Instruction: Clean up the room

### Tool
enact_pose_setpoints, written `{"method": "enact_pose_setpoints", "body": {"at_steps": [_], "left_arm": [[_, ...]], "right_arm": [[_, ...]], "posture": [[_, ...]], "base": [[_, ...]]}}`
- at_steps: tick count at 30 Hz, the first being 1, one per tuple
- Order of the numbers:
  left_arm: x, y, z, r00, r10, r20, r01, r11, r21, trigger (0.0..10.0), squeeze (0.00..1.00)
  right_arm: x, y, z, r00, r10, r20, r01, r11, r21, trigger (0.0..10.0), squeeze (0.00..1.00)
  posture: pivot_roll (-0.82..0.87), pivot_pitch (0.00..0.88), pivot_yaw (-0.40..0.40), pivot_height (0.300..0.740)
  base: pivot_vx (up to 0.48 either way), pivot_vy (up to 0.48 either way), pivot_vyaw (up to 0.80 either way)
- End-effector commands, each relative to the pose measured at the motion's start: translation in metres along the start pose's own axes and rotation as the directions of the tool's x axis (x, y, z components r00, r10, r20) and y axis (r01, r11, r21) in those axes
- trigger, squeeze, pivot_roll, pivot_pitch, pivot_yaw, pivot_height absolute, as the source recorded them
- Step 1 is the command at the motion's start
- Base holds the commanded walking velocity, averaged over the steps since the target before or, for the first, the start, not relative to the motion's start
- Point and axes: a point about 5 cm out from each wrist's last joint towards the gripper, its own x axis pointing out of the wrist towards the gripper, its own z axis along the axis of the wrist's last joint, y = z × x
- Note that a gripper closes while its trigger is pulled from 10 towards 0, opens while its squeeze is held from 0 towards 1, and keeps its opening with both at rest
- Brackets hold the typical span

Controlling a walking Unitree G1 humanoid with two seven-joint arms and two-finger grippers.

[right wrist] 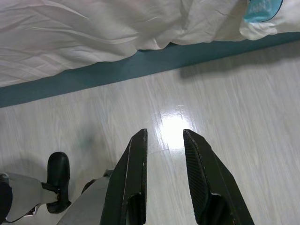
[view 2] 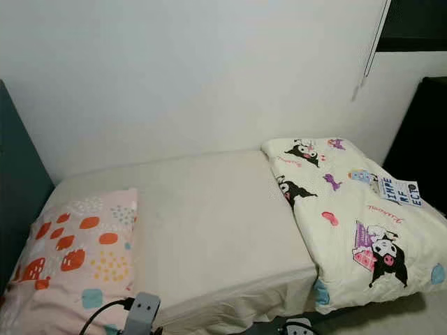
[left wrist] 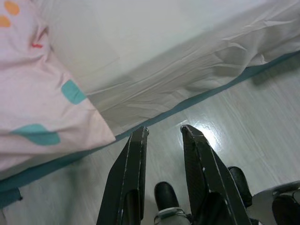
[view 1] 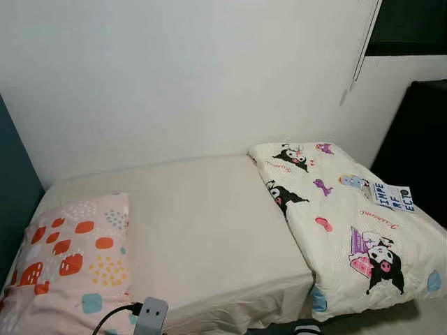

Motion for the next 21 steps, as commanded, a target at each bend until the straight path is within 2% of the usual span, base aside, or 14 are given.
{"method": "enact_pose_setpoints", "body": {"at_steps": [1, 6, 15, 19, 21], "left_arm": [[-0.002, 0.0, -0.007, 0.999, 0.011, -0.03, -0.012, 1.0, -0.028, 10.0, 0.0], [-0.003, 0.003, -0.008, 0.999, 0.029, -0.034, -0.03, 0.999, -0.04, 10.0, 0.0], [-0.006, 0.009, -0.015, 0.998, 0.037, -0.058, -0.04, 0.998, -0.051, 10.0, 0.0], [-0.007, 0.008, -0.016, 0.998, 0.026, -0.056, -0.027, 0.999, -0.027, 10.0, 0.0], [-0.007, 0.008, -0.016, 0.998, 0.027, -0.054, -0.029, 0.999, -0.029, 10.0, 0.0]], "right_arm": [[0.0, -0.001, -0.001, 1.0, -0.002, -0.004, 0.002, 1.0, -0.007, 10.0, 0.0], [-0.001, 0.001, -0.002, 0.999, 0.046, -0.017, -0.047, 0.998, -0.051, 10.0, 0.0], [-0.001, 0.011, -0.006, 0.999, 0.028, -0.037, -0.03, 0.997, -0.077, 10.0, 0.0], [0.0, 0.015, -0.005, 1.0, 0.001, -0.026, 0.0, 0.999, 0.041, 10.0, 0.0], [0.0, 0.015, -0.004, 1.0, 0.002, -0.025, -0.001, 0.999, 0.039, 10.0, 0.0]], "posture": [[-0.01, 0.034, -0.032, 0.74], [-0.01, 0.034, -0.041, 0.74], [-0.01, 0.033, -0.011, 0.74], [0.01, 0.04, -0.026, 0.74], [0.01, 0.04, -0.026, 0.74]], "base": [[0.0, 0.0, 0.0], [0.0, 0.0, 0.0], [0.0, 0.0, 0.0], [0.0, 0.0, 0.0], [0.0, 0.0, 0.0]]}}
